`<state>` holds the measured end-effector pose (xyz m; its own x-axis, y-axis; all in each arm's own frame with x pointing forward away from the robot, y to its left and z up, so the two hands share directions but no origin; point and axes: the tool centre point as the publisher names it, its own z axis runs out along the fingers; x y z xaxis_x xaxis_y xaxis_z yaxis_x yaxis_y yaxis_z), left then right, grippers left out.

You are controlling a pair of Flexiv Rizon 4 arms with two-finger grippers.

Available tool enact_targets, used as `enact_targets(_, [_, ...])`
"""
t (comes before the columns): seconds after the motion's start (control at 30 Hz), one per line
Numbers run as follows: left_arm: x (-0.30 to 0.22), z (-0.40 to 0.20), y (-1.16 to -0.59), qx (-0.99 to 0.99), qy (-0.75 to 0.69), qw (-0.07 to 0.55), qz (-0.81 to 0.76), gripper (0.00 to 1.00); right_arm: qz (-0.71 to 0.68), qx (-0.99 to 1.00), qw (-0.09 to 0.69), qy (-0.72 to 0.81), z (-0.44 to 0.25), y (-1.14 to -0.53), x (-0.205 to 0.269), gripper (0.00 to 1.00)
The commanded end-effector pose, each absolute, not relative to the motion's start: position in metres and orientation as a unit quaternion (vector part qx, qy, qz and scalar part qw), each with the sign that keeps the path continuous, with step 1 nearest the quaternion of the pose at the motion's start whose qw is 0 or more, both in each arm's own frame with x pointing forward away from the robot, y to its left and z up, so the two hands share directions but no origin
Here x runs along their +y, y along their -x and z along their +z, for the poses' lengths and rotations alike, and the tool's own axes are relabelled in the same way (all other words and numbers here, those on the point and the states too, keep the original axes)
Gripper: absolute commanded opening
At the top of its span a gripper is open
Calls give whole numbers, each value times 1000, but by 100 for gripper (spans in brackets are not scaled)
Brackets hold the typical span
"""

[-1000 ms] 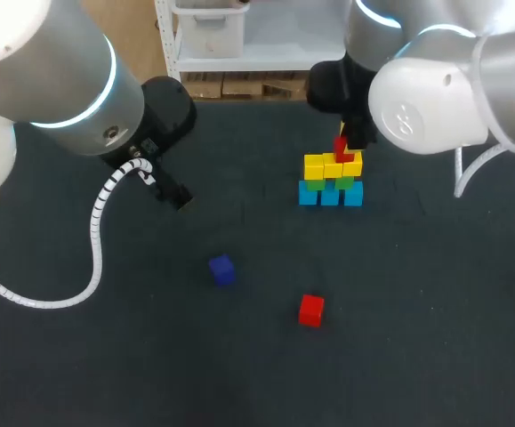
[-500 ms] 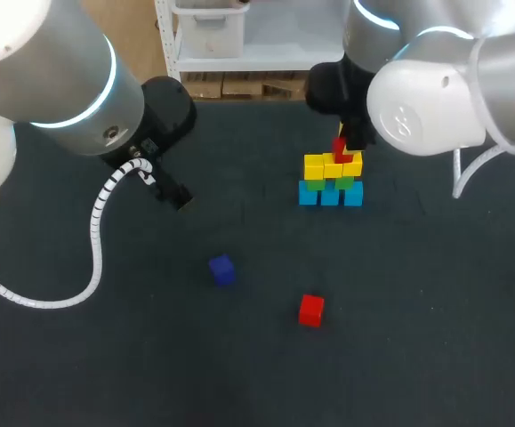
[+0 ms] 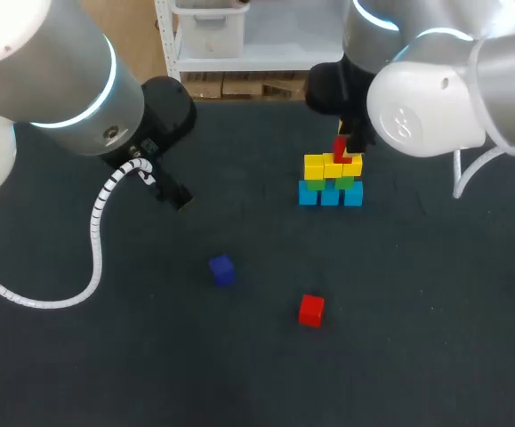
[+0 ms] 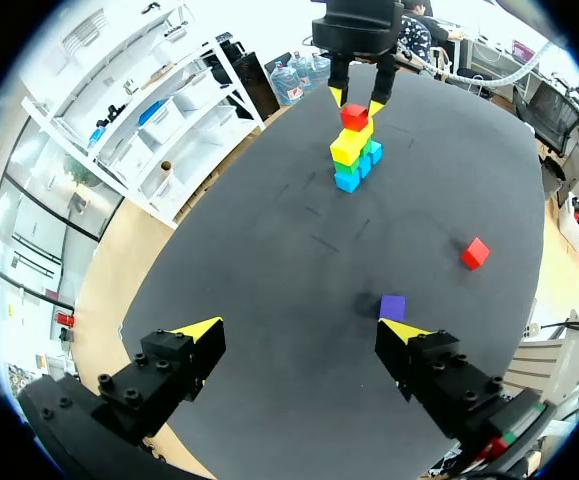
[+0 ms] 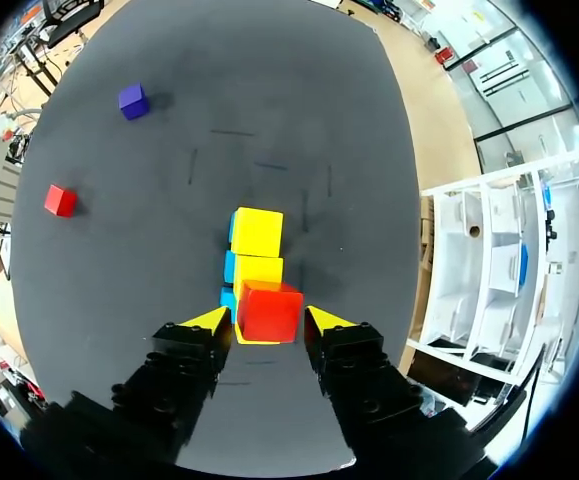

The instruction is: Place the blue cubes, place green cubes on the blue cubes, place the yellow cubes on the green cubes, then place the red cubes on the yellow cubes, and place purple cube on the red cubes.

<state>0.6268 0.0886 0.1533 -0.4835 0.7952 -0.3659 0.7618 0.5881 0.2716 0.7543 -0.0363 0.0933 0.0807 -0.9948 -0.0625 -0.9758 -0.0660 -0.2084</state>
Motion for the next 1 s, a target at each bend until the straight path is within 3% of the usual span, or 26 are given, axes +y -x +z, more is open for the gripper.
enact_targets(0.03, [89, 154, -628, 861, -453, 230, 36, 100, -48, 676, 100, 729, 93, -754, -37, 50])
enact_targets(0.13, [89, 154, -628, 861, -453, 230, 36, 100, -49, 676, 103, 728, 95, -755, -37, 55])
enact_targets(0.4, [89, 154, -628, 861, -453, 230, 36, 100, -63, 678, 117, 723, 103, -756, -40, 50])
enact_targets(0.8, [89, 154, -628, 861, -453, 230, 36, 100, -47, 695, 178, 695, 148, -745, -62, 63])
enact_targets(0.87, [89, 154, -628, 861, -453, 230, 36, 100, -43, 704, 187, 684, 153, -748, -69, 72])
enact_targets(0.97, [89, 154, -628, 861, -453, 230, 36, 100, -30, 718, 203, 665, 162, -753, -81, 98])
enact_targets(1.0, [89, 154, -628, 861, -453, 230, 36, 100, -28, 722, 209, 659, 164, -754, -84, 99])
